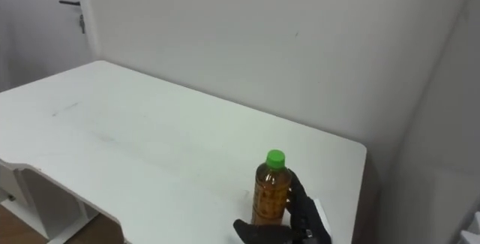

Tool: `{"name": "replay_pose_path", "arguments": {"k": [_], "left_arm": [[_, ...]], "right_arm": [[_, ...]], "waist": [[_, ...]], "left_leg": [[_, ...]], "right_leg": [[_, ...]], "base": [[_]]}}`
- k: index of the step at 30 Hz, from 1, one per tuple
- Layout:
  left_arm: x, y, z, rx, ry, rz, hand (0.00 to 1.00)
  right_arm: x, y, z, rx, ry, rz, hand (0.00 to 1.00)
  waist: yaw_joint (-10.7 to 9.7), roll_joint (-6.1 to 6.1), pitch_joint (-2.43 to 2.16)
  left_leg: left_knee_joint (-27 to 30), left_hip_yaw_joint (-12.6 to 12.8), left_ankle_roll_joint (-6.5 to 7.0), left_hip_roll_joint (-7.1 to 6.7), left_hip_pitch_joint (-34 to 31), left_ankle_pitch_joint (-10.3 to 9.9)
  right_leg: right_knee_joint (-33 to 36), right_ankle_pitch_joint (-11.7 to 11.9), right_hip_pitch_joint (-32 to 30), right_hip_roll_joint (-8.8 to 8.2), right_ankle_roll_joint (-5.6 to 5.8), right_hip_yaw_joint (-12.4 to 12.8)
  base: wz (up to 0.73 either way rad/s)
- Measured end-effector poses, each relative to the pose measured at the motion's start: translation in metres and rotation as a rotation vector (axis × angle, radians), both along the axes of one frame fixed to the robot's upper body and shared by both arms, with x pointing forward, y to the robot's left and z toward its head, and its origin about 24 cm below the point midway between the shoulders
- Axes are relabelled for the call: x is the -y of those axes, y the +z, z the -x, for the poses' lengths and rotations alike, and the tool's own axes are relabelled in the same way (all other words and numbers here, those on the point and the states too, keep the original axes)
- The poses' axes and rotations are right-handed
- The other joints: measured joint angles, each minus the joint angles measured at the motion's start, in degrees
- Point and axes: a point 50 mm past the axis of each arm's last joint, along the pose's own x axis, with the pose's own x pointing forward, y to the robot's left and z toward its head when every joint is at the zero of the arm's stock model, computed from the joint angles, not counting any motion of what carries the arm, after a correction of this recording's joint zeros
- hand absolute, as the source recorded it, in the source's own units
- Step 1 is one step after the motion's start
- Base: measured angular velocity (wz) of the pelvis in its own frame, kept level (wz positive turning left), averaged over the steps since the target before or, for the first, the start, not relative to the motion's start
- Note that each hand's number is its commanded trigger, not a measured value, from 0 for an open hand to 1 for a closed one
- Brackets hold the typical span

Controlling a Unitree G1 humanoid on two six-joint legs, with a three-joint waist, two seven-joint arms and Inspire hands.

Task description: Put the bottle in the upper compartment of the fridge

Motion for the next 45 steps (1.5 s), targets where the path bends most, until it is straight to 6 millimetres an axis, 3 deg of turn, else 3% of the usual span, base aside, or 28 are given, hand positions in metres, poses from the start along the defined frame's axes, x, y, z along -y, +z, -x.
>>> {"name": "replay_pose_path", "arguments": {"k": [7, 12, 18, 26, 31, 37, 45], "left_arm": [[0.000, 0.000, 0.008, -0.042, 0.010, -0.003, 0.00], [0.003, 0.001, 0.016, -0.069, 0.024, 0.000, 0.00], [0.004, 0.002, 0.017, -0.064, 0.036, 0.003, 0.00], [0.004, 0.002, 0.017, -0.063, 0.042, 0.002, 0.00], [0.004, 0.002, 0.017, -0.064, 0.041, 0.002, 0.00], [0.003, 0.002, 0.020, -0.069, 0.045, 0.002, 0.00], [0.001, 0.003, 0.025, -0.077, 0.062, -0.006, 0.00]], "right_arm": [[0.005, -0.006, -0.005, -0.032, -0.055, 0.027, 0.00], [0.014, -0.023, 0.000, -0.109, -0.097, 0.057, 0.00], [0.016, -0.022, 0.000, -0.107, -0.125, 0.063, 0.00], [0.016, -0.023, 0.001, -0.114, -0.125, 0.065, 0.00], [0.016, -0.023, 0.001, -0.113, -0.123, 0.070, 0.00], [0.021, -0.023, 0.000, -0.107, -0.137, 0.103, 0.00], [0.021, -0.007, -0.012, -0.046, -0.149, 0.086, 0.00]], "waist": [[0.17, 0.56, -0.12], [0.10, 1.07, -0.44], [-0.50, 1.59, -0.74], [-0.12, 1.83, -0.61], [0.08, 1.68, -0.61], [0.49, 0.61, -0.59], [0.35, -0.21, -0.24]], "left_leg": [[0.16, -0.46, 0.05, -0.09, -0.01, 0.04], [0.22, -0.57, 0.06, -0.12, -0.01, 0.05], [0.72, -1.53, 0.11, -0.39, -0.28, 0.09], [1.06, -2.04, 0.37, -1.01, 0.14, 0.24], [1.08, -2.20, 0.45, -1.15, 0.17, 0.28], [1.15, -3.24, 0.61, -1.67, 0.10, 0.43], [1.08, -4.22, 0.75, -2.15, 0.07, 0.50]], "right_leg": [[-0.01, -0.04, 0.33, -0.15, 0.07, -0.50], [-0.04, -0.10, 0.42, -0.15, 0.16, -0.54], [0.05, -0.30, 0.73, -0.51, 0.29, -1.43], [1.16, -0.90, 1.21, -1.44, 0.64, -1.78], [1.43, -0.92, 1.26, -1.69, 0.65, -2.09], [2.19, -1.46, 1.35, -2.46, 0.93, -2.94], [2.87, -2.14, 1.60, -3.28, 1.27, -4.33]], "base": [[0.04], [0.01], [0.09], [0.04], [0.03], [0.08], [0.08]]}}
